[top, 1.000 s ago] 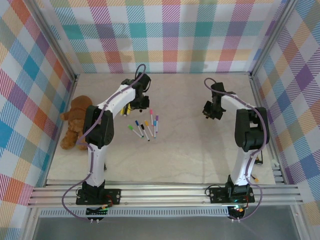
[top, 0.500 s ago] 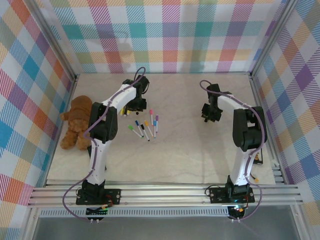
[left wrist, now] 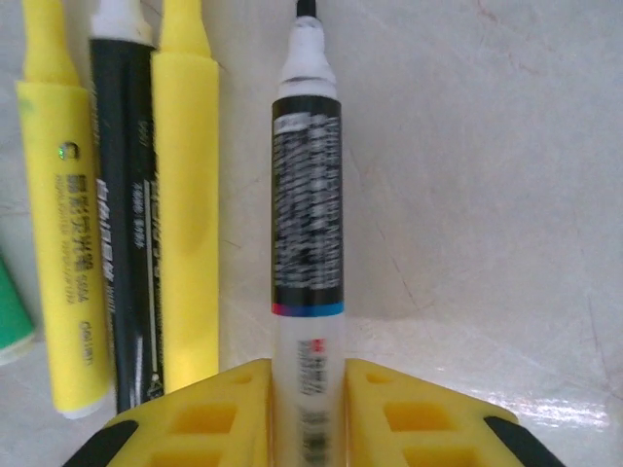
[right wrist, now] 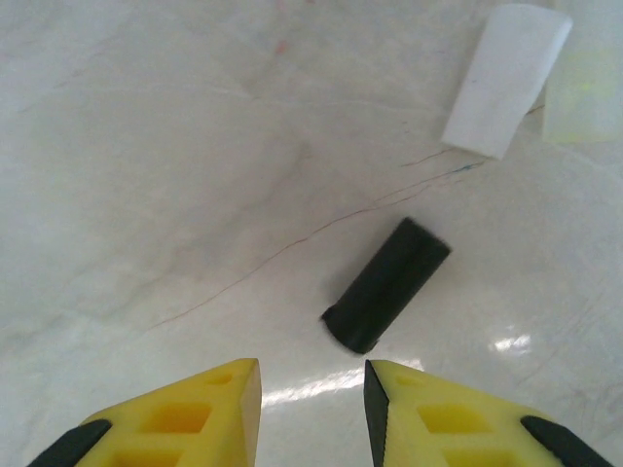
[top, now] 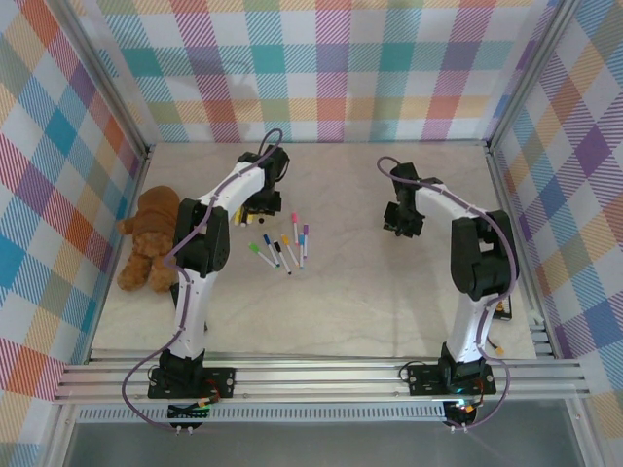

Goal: Open the pen caps

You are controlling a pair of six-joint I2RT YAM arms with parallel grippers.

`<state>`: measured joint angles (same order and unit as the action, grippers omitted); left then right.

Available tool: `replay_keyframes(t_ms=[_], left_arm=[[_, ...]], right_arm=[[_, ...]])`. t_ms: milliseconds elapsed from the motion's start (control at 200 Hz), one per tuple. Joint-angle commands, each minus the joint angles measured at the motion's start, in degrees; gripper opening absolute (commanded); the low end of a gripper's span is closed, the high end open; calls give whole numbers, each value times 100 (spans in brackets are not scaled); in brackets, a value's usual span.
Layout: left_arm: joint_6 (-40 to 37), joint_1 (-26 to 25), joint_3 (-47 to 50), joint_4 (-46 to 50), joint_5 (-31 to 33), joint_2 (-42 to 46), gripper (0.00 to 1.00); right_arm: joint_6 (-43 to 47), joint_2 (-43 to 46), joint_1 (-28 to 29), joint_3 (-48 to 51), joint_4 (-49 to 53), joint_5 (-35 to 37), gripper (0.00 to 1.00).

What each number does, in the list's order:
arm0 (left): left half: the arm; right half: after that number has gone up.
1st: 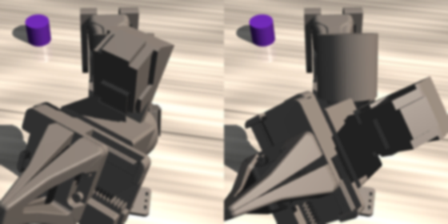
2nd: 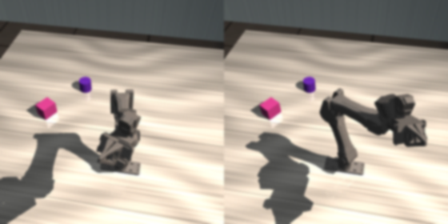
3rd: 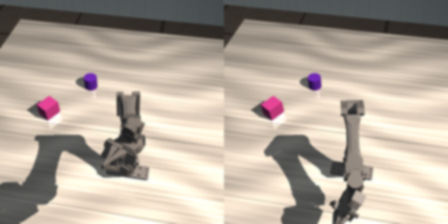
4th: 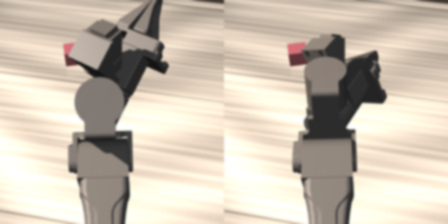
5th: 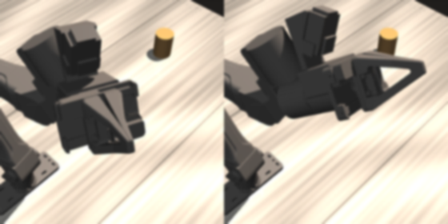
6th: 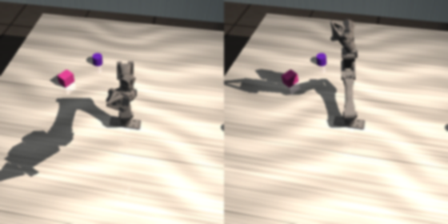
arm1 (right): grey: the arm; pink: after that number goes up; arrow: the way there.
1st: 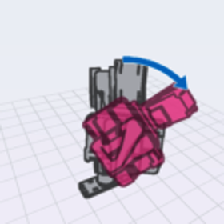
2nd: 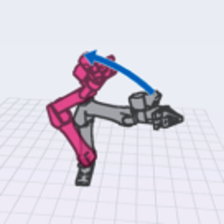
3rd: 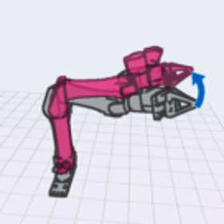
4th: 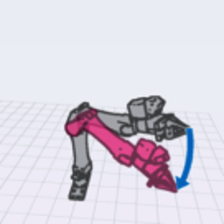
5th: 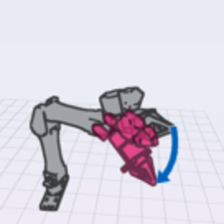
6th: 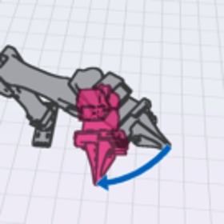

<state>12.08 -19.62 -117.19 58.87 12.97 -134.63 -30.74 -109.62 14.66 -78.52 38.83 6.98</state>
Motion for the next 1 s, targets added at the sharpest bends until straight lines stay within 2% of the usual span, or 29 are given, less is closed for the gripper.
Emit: replay_keyframes(t_ms=[0,235,445,635,860,995], left_arm=[[-85,63,-300,303,218,-11,25],[-19,47,-343,402,282,184,25],[328,-334,1309,-843,-458,1695,25],[1034,-948,2571,-1744,-752,2449,34],[1507,-1800,2876,-2108,-485,2206,37],[1639,-2045,2770,-2060,-426,1895,37]], right_arm=[[57,357,157,15,208,114,35],[34,618,400,131,190,-124,35],[-118,988,624,395,-82,-653,35],[-182,1236,687,841,-446,-1115,36],[-161,1567,740,1365,-586,-1182,39],[-122,1683,733,1517,-579,-1129,39]])
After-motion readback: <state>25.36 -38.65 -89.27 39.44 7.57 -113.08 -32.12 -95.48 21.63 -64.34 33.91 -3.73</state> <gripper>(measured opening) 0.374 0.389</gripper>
